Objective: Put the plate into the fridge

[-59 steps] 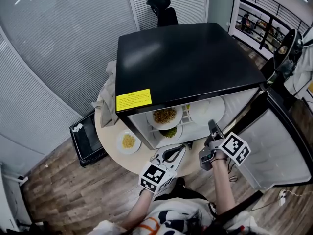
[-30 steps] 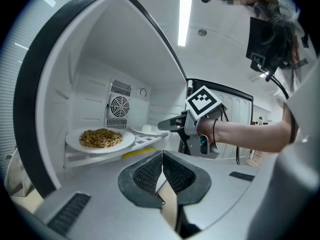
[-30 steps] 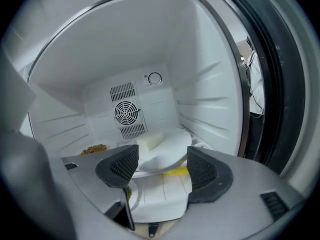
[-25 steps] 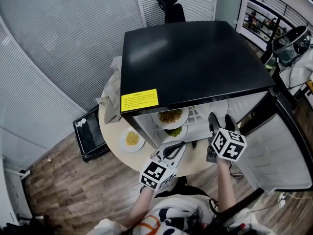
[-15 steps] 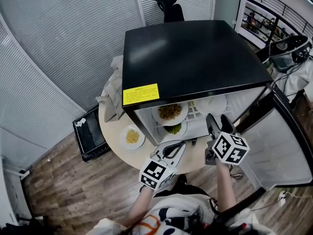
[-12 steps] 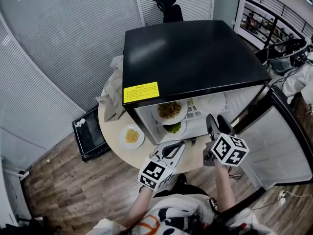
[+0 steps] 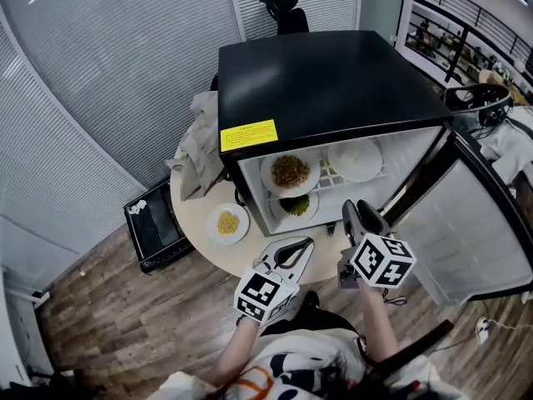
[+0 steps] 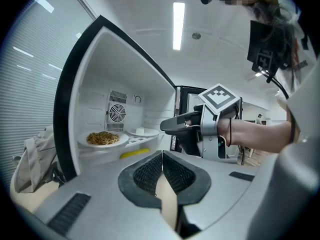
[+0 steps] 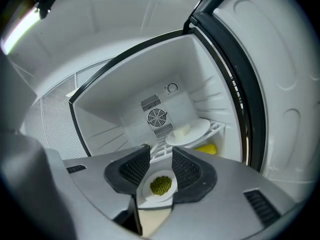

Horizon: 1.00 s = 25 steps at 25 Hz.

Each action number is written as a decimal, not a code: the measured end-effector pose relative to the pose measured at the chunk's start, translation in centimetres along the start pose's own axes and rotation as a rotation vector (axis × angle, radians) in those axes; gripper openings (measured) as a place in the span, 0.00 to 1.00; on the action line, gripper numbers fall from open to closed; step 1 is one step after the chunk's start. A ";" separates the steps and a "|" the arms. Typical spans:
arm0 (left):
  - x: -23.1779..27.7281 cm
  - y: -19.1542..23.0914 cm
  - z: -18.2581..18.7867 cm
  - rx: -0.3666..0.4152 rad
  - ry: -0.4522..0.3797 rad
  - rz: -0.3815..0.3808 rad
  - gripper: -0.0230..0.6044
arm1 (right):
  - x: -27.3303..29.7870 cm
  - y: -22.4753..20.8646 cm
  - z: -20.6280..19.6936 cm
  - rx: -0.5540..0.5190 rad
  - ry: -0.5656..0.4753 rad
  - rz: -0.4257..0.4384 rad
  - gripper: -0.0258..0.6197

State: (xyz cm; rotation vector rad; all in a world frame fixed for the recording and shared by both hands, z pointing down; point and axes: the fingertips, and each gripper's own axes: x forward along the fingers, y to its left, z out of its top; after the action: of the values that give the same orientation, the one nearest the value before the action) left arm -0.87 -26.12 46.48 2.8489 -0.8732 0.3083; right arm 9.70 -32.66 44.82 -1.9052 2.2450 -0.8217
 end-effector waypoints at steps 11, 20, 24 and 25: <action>-4.6 -3.0 -1.3 0.000 -0.005 -0.005 0.06 | -4.7 2.7 -3.6 0.026 0.014 -0.025 0.18; -7.5 -5.9 -3.0 -0.035 -0.010 -0.024 0.06 | -9.4 3.6 -6.7 0.031 0.041 -0.060 0.17; -8.0 -7.3 -3.7 -0.051 -0.012 -0.042 0.06 | -10.9 3.4 -8.0 0.034 0.067 -0.076 0.16; -8.0 -7.6 -3.9 -0.054 -0.011 -0.047 0.06 | -11.2 3.3 -8.4 0.037 0.075 -0.078 0.15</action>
State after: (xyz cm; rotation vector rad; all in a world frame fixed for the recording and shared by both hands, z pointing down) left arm -3.63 -14.83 47.76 2.8189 -0.8020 0.2592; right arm 5.88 -19.09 47.42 -1.9890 2.1922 -0.9543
